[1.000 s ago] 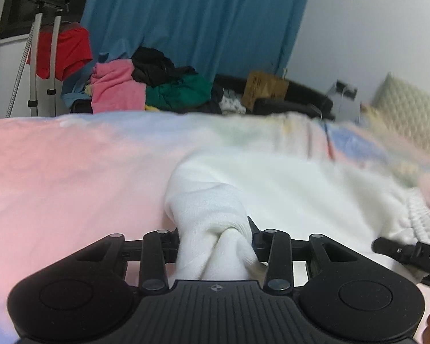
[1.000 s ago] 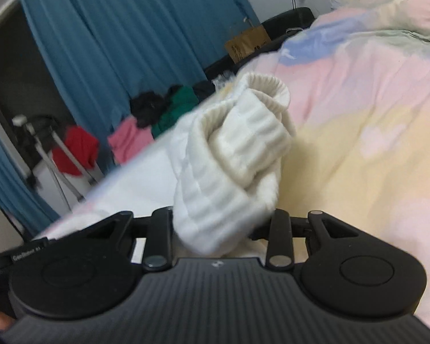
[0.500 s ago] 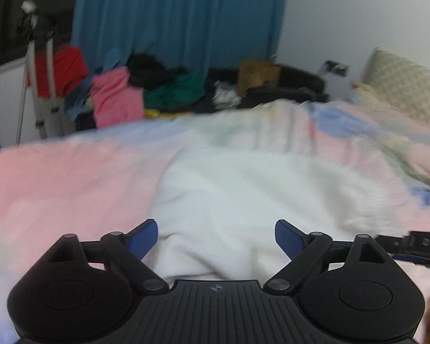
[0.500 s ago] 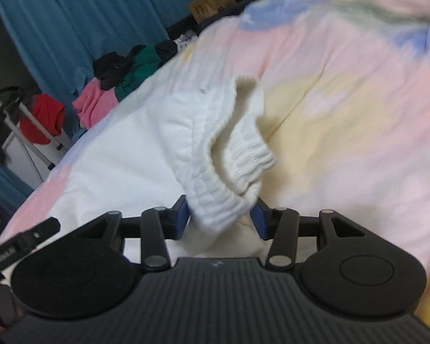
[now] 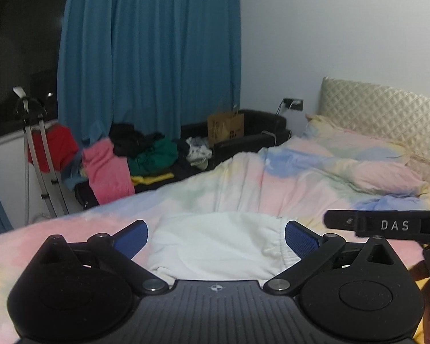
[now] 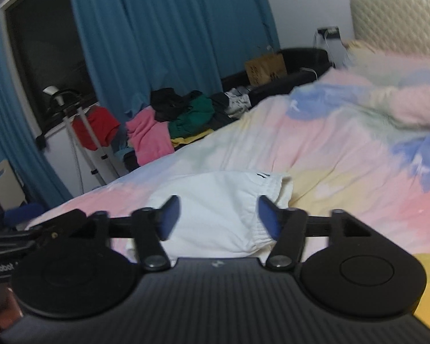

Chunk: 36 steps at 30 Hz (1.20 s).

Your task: Fold clothes

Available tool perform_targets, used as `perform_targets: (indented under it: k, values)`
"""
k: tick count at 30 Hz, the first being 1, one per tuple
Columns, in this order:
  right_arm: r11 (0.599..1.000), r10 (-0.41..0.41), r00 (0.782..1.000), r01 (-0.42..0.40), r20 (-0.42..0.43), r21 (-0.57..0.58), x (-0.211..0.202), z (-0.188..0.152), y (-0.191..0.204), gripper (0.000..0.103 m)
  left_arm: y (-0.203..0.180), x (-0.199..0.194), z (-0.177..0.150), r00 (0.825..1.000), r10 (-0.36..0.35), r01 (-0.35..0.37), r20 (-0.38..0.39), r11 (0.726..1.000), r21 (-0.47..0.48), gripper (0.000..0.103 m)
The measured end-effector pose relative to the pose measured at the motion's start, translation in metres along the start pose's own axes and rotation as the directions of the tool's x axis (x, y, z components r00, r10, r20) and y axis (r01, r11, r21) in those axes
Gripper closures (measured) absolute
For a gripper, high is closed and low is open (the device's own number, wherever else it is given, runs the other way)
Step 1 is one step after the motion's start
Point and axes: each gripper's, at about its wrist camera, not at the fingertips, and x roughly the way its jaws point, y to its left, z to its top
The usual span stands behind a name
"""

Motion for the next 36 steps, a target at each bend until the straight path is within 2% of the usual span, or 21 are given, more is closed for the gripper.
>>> perform_targets:
  k: [2,4,9,18,24,36]
  values:
    - [0.999,0.021,1.0,-0.02,0.023,-0.034,-0.019,-0.001,0.008,0.018,-0.002,-0.021,0.001,1.0,-0.008,0.008,0.02,1.0,-0.007,0.0]
    - [0.997,0.045,0.998,-0.042,0.05,-0.068,-0.038,-0.004,0.016,0.019,0.0,-0.041,-0.002,0.999,-0.022,0.023,0.039,0.999,-0.027,0.0]
    - [0.989,0.052,0.993,-0.036,0.109,-0.145,-0.069,-0.022,0.037,0.019,0.005,-0.074,-0.017,0.999,-0.005,0.009,0.054,0.998,-0.063,0.0]
    - [0.988,0.074,0.986,-0.051,0.152,-0.149,-0.092,-0.066,0.054,0.019,0.038,-0.119,-0.054,0.995,0.009,0.005,0.099,0.99,-0.139,0.0]
    - [0.98,0.072,0.98,-0.035,0.184,-0.198,-0.093,-0.092,0.074,0.019,0.049,-0.13,-0.08,0.993,0.062,-0.053,0.1,0.995,-0.089,0.0]
    - [0.978,0.027,0.981,0.015,0.192,-0.21,-0.067,-0.132,0.084,0.019,0.073,-0.116,-0.128,0.995,0.076,-0.065,0.071,0.989,-0.134,0.0]
